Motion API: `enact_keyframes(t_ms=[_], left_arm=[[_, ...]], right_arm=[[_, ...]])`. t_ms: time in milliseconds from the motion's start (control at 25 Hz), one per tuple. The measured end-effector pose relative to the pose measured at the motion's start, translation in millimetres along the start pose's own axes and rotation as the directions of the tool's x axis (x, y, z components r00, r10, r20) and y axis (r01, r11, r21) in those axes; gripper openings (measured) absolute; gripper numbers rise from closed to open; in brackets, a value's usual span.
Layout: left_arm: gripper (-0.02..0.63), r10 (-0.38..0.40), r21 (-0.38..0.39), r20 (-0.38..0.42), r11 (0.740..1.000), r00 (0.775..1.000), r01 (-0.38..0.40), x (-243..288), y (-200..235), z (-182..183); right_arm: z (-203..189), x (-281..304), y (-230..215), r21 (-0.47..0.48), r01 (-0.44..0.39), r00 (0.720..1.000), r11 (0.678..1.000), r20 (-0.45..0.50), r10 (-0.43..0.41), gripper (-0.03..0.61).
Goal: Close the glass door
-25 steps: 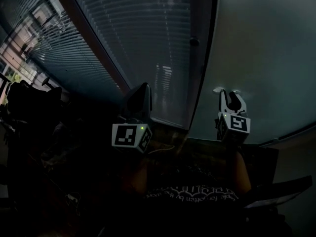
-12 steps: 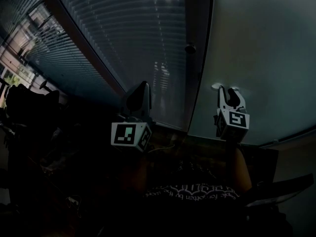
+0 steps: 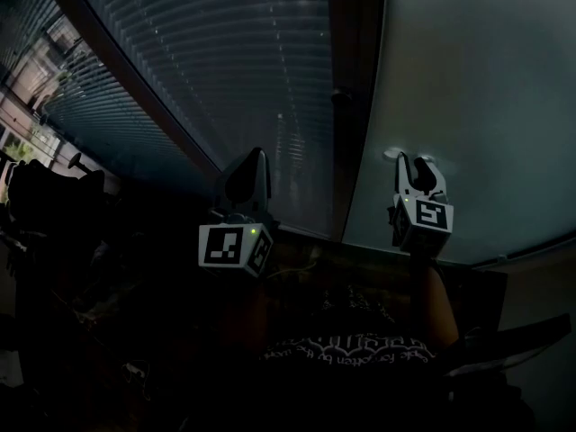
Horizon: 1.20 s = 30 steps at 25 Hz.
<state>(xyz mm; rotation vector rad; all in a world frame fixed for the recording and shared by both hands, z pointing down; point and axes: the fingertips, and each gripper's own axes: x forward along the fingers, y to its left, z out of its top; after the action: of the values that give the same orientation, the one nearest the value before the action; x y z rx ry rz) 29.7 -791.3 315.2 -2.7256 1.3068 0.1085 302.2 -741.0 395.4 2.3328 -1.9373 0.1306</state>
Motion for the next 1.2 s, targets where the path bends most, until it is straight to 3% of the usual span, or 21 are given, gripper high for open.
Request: enact_keyframes(t_ms=[1200], left_arm=[[0.002, -0.005, 0.011, -0.003, 1.000, 1.000, 0.005, 17, -1, 2]], right_arm=[[4, 21, -9, 0.005, 0.000, 1.000, 1.000, -0.005, 0.000, 0.110]])
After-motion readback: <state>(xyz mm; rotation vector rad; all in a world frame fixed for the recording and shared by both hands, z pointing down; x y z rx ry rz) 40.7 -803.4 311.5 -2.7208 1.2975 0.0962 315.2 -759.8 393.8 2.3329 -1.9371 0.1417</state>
